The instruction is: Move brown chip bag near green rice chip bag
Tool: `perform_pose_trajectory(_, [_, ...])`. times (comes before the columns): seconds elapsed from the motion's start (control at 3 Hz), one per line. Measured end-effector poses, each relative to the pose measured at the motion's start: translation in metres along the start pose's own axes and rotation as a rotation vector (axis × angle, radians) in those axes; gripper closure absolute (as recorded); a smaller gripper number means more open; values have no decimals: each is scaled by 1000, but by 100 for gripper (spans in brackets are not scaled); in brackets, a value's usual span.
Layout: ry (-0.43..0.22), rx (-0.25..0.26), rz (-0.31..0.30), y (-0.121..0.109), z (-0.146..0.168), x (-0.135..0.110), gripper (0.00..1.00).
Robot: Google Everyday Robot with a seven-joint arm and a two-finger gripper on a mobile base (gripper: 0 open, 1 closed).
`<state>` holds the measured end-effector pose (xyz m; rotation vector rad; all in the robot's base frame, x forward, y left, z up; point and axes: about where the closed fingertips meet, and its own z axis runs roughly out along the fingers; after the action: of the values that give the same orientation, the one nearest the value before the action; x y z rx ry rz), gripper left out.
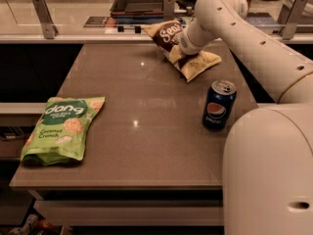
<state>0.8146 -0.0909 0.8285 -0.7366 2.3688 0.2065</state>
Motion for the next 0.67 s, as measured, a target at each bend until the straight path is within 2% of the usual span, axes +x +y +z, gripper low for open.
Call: perform_pose_trajectory(0.67, [0, 0, 0, 0, -1, 0, 100])
